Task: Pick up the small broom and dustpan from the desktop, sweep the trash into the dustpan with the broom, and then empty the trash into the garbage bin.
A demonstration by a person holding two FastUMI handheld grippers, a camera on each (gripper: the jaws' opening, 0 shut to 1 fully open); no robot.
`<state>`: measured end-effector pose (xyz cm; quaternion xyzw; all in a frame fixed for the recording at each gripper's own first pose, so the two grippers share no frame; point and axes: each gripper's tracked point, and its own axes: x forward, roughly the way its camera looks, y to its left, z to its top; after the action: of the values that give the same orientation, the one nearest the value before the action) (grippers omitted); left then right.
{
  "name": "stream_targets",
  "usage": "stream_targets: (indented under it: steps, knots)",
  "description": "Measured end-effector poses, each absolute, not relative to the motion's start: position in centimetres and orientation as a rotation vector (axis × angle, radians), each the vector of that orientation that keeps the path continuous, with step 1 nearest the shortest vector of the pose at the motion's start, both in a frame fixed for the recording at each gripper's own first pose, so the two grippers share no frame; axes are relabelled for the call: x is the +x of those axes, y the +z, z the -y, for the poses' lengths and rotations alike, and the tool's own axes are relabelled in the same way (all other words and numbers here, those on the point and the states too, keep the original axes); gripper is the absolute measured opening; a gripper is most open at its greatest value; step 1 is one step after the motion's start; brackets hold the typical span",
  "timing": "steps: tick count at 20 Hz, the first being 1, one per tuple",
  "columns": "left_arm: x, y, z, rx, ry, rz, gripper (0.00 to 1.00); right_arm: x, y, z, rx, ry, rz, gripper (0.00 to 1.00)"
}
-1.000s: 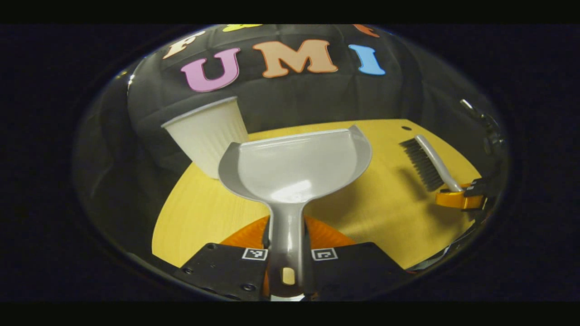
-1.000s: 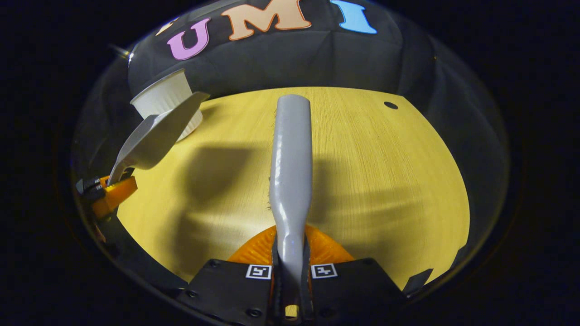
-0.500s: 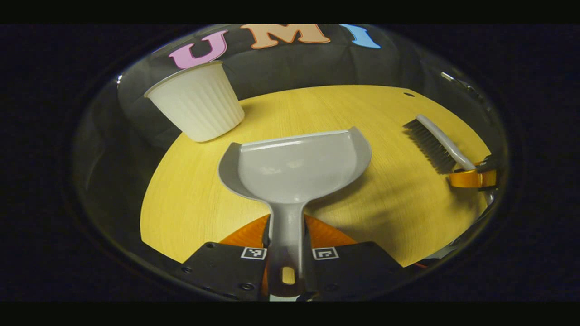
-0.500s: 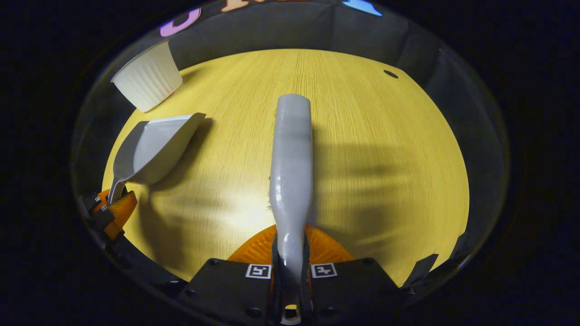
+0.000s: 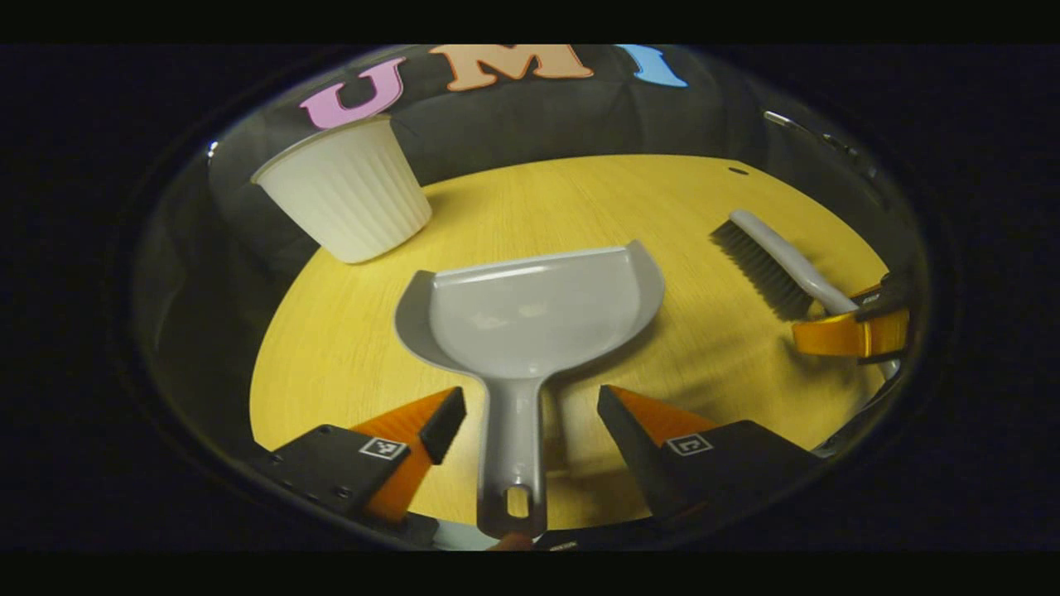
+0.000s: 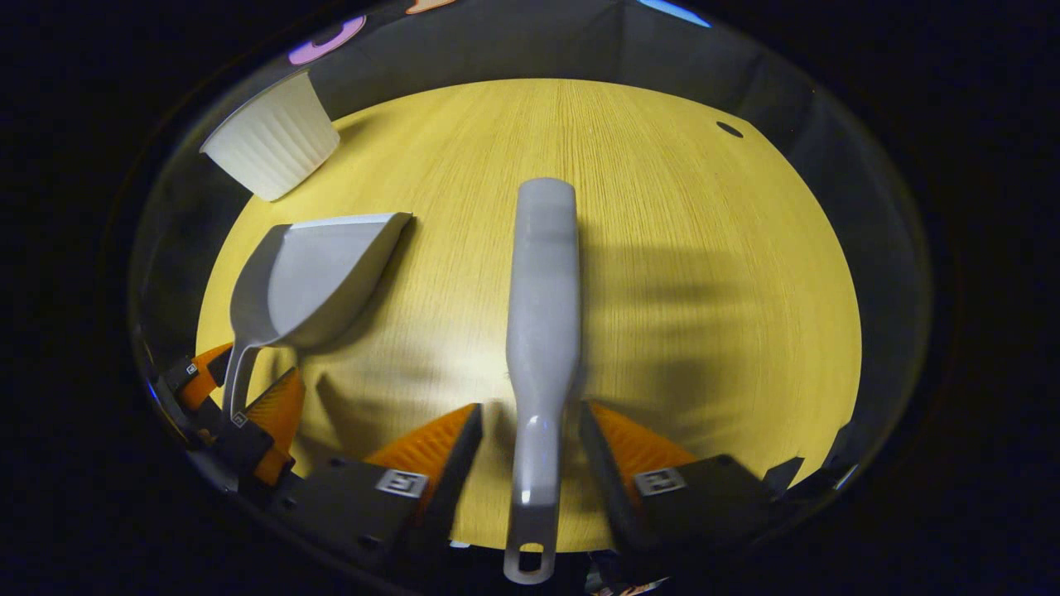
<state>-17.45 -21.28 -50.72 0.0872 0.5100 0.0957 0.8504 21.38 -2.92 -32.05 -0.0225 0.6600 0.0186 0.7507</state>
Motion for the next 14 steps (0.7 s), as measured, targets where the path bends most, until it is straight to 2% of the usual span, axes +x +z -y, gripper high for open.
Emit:
stream_targets:
  steps: [1, 5, 6, 7, 8, 10, 13, 14]
  knots:
    - [-17.1, -49.7, 21.4, 0.205, 0.202, -1.040, 0.95, 21.4, -31.5, 2.8, -0.048, 0.045, -1.398, 1.00]
    - [-13.3, -41.7, 21.3, 0.275, 0.262, -0.760, 0.95, 24.2, -24.9, 1.9, -0.013, 0.118, -1.066, 1.00]
    - [-12.6, -38.6, 21.9, 0.276, 0.264, -0.669, 0.87, 24.8, -22.5, 1.9, -0.012, 0.134, -0.965, 0.99]
    - [-11.9, -35.2, 22.5, 0.276, 0.265, -0.594, 1.00, 24.9, -20.2, 2.3, -0.018, 0.142, -0.866, 0.98]
    - [-11.5, -31.5, 23.0, 0.279, 0.276, -0.509, 0.94, 25.2, -17.3, 2.6, -0.023, 0.152, -0.761, 1.00]
    - [-10.6, -24.9, 23.3, 0.264, 0.316, -0.342, 0.94, 25.2, -12.0, 3.0, -0.026, 0.164, -0.584, 0.97]
    - [-10.6, -17.2, 24.2, 0.193, 0.333, -0.161, 0.92, 25.0, -5.3, 3.0, -0.008, 0.160, -0.389, 0.99]
    - [-10.6, -16.0, 25.1, 0.164, 0.318, -0.117, 1.00, 24.9, -3.1, 2.8, 0.003, 0.157, -0.336, 0.99]
